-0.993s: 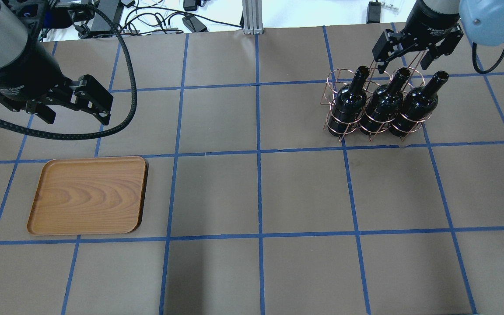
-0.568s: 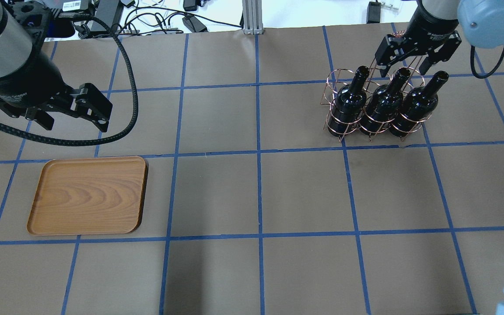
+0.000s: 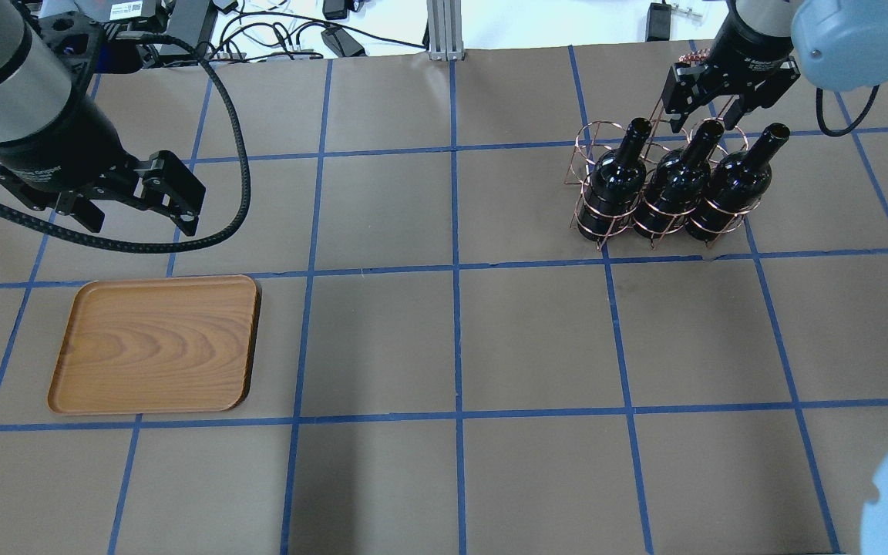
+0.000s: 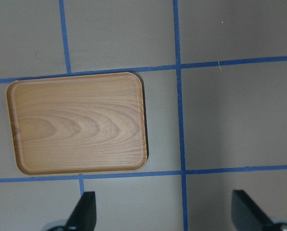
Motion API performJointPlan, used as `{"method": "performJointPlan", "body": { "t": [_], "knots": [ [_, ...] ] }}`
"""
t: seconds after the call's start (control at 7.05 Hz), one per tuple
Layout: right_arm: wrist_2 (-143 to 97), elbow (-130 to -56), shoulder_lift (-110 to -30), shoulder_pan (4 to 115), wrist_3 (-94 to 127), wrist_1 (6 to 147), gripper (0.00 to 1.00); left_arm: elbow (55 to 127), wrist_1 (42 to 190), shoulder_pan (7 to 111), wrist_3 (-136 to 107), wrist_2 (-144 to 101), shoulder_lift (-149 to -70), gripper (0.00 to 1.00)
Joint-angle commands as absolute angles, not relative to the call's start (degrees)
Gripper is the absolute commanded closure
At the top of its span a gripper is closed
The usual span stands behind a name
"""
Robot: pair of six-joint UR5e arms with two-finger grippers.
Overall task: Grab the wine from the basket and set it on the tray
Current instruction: 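Lower the right gripper and close it on the middle bottle's neck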
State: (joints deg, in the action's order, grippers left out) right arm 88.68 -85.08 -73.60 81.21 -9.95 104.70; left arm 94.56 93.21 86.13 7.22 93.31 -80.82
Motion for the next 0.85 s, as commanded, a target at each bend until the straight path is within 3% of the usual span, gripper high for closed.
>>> {"method": "performJointPlan", "body": {
  "t": [0.0,0.71],
  "knots": [
    [88.8,-85.3,-73.2,81.2,-10.0,104.9,0.45,94.8,93.2,86.0,7.3,93.3,-80.9,0.00],
    [89.6,-86.4,-74.0,81.6,-10.2,103.6,0.42,94.9,93.3,86.0,7.3,93.6,-81.0,0.00]
  ]
}}
